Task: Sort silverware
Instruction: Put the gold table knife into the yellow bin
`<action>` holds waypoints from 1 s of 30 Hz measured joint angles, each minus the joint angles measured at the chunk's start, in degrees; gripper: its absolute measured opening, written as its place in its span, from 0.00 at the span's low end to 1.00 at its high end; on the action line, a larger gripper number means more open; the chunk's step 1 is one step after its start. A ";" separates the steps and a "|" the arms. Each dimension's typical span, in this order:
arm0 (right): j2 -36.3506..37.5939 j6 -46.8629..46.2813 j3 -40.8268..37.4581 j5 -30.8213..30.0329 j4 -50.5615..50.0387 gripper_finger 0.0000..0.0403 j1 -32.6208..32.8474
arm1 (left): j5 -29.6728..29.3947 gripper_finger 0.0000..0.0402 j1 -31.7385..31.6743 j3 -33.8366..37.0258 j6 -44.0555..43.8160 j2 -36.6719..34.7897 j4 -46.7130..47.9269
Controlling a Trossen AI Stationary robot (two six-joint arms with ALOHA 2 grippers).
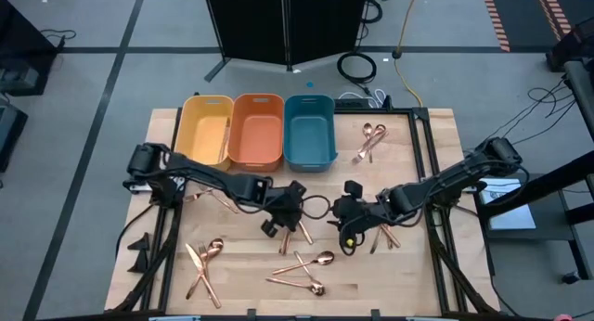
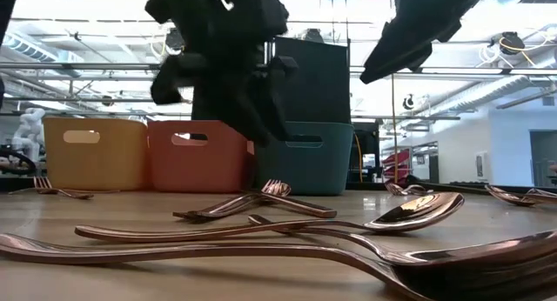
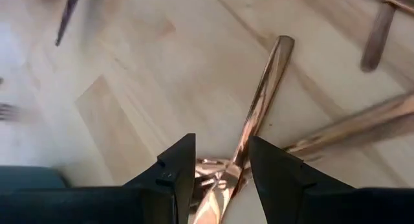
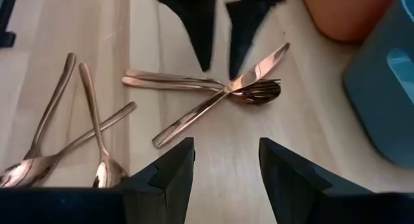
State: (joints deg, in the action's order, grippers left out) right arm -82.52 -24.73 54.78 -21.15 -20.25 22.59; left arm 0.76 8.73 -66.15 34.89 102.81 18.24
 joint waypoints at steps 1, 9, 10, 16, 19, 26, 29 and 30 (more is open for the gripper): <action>0.00 0.32 0.00 -0.06 0.00 0.41 0.08 | 0.73 0.35 -0.15 0.00 0.02 0.72 -0.63; -0.13 4.12 0.00 -1.03 -1.05 0.41 0.04 | 3.30 0.35 0.31 0.00 -0.04 6.01 -6.89; -0.15 4.30 0.00 -1.61 -1.15 0.41 0.04 | 3.30 0.35 0.35 0.00 -0.02 6.67 -7.79; -0.15 4.85 -0.02 -3.57 -1.14 0.41 0.04 | 3.30 0.35 0.31 0.00 0.02 8.24 -6.86; -0.15 4.44 -0.03 -6.46 -1.03 0.41 0.02 | 3.30 0.35 0.29 0.00 0.02 8.24 -6.17; -0.15 4.22 -0.03 -7.50 -0.98 0.41 -0.09 | 3.26 0.35 -1.01 0.00 0.23 8.24 -3.54; -0.15 4.21 -0.04 -7.49 -1.01 0.41 -0.09 | 3.09 0.35 -1.58 0.00 0.26 8.24 -3.36; -0.15 4.09 -0.04 -7.50 -1.00 0.41 -0.09 | 3.11 0.35 -1.73 0.00 0.29 8.24 -3.32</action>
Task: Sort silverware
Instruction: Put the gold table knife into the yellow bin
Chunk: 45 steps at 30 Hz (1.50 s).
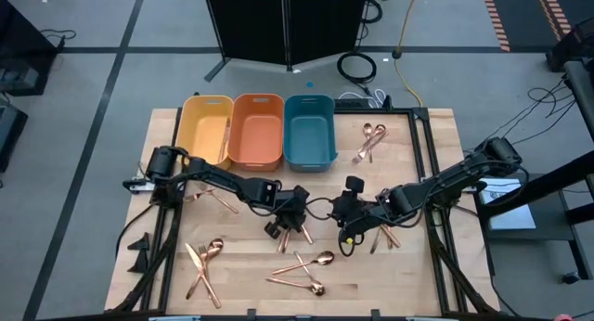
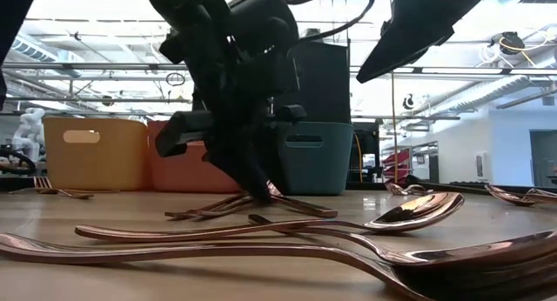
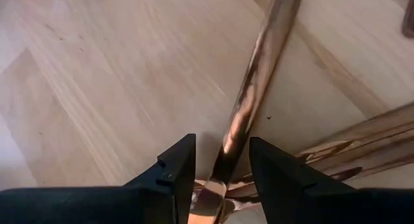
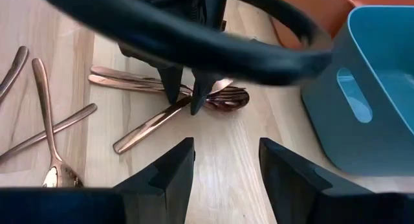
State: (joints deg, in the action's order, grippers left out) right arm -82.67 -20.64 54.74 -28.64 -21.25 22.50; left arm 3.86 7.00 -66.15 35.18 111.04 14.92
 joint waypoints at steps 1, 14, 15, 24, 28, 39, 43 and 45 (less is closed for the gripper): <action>0.00 -0.29 0.00 0.02 0.00 0.41 0.00 | 0.10 0.35 -0.15 0.00 0.03 0.10 -0.01; 0.00 -0.87 0.00 0.06 -0.04 0.41 0.00 | 3.15 0.30 -0.62 -0.26 -0.18 3.21 0.08; 0.00 -0.67 0.00 0.06 -0.04 0.41 0.00 | 3.19 0.28 -0.61 -0.22 -0.18 3.21 0.18; 0.00 -0.11 0.00 0.15 -0.38 0.41 0.00 | 3.34 0.10 -0.56 -0.54 2.25 3.29 0.50; 0.00 0.33 0.00 0.17 -0.57 0.41 0.00 | 2.75 0.07 -0.13 -2.18 2.33 3.37 1.18; 2.93 0.18 0.00 -0.37 -2.51 0.41 0.10 | -2.00 0.06 1.01 -5.33 3.25 -3.57 6.59; 3.63 -0.22 -0.04 -2.57 -3.46 0.41 0.46 | -3.98 0.03 1.01 -5.42 3.17 -8.17 10.54; 3.63 -0.75 -0.04 -4.14 -4.52 0.41 0.51 | -5.33 0.01 0.88 -5.46 3.12 -10.40 12.15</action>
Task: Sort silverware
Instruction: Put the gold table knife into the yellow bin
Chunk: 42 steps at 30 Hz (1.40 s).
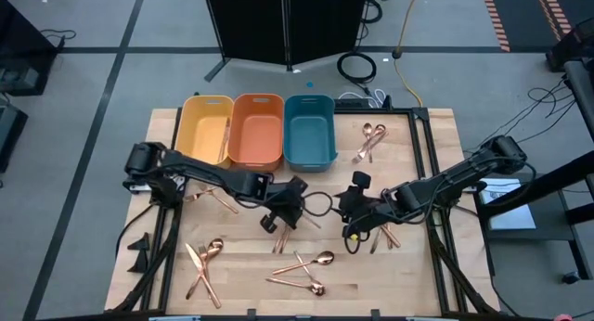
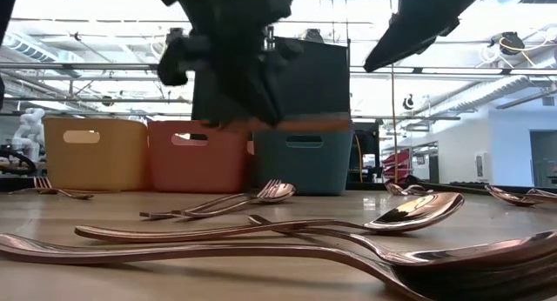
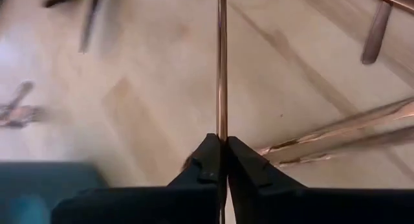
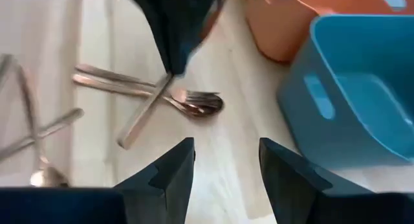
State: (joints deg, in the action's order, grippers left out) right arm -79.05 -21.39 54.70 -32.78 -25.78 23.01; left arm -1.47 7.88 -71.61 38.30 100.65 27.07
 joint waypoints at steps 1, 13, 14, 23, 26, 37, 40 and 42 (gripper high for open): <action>0.00 -0.23 -0.01 -0.35 -0.61 0.41 0.07 | -0.78 0.01 -0.03 -0.03 -0.02 -1.17 1.71; 0.04 -0.55 0.00 -2.12 -1.16 0.41 0.08 | -19.14 0.00 -1.31 -0.07 0.91 -19.37 38.50; 0.04 -0.55 0.00 -2.13 -1.12 0.41 0.08 | -20.93 0.00 -1.85 -0.07 2.12 -20.52 41.74; 0.04 0.80 0.00 -2.25 1.76 0.41 -0.16 | -33.81 0.00 -12.42 -0.09 17.84 -24.71 53.72; 0.04 1.16 0.00 -2.25 2.15 0.41 -0.15 | -35.04 0.00 -16.99 -0.09 21.90 -24.71 56.09; 0.02 2.79 0.00 -5.81 1.69 0.41 -0.21 | -34.18 0.00 -31.88 -0.09 32.14 -27.26 59.16; 0.02 2.86 0.02 -6.36 1.45 0.41 -0.21 | -32.25 0.00 -35.09 0.61 35.53 -26.68 59.22; 0.02 2.93 0.02 -6.36 1.06 0.41 -0.21 | -31.97 0.00 -36.31 1.27 37.01 -25.39 59.15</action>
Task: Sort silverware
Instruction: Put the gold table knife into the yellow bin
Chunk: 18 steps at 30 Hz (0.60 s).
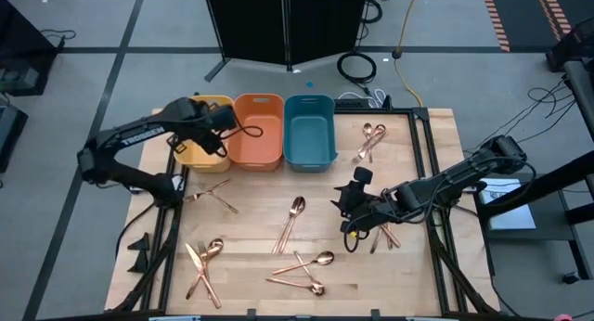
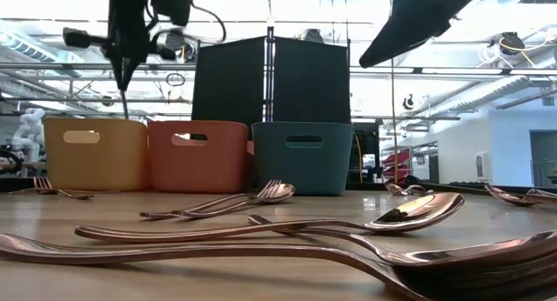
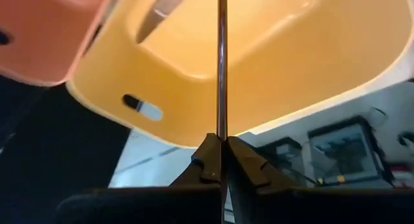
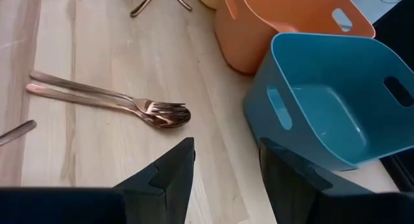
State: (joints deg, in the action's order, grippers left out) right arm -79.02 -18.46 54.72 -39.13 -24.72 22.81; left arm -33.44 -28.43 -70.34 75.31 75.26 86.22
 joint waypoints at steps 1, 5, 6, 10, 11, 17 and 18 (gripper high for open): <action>0.00 0.11 0.00 0.00 -0.01 0.41 0.00 | 0.01 0.00 -0.39 0.34 0.24 0.73 -0.27; 0.00 0.11 0.00 -0.04 -0.03 0.41 -0.19 | -0.23 0.00 -0.45 2.58 0.55 3.96 -0.23; 0.00 0.11 0.00 -0.07 -0.04 0.41 -0.24 | -0.25 0.00 -0.38 3.45 0.66 4.75 -0.27; 0.00 0.11 0.02 -0.11 -0.31 0.41 -0.24 | -0.94 0.00 -0.26 6.72 1.81 6.85 -0.02; 0.00 0.11 0.02 -0.11 -0.53 0.41 -0.24 | -1.25 0.00 0.01 7.33 2.04 7.21 0.00; 0.00 0.11 -0.20 -0.09 -0.62 0.41 -0.24 | 0.96 0.00 0.83 8.79 2.20 9.42 -0.13; 0.00 0.11 -0.41 -0.10 -0.76 0.41 -0.24 | 1.92 0.00 0.81 8.81 2.46 9.87 -0.12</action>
State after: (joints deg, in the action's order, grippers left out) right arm -79.02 -18.35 54.30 -39.24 -25.47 22.57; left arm -31.52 -27.62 -61.53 77.78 85.13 86.10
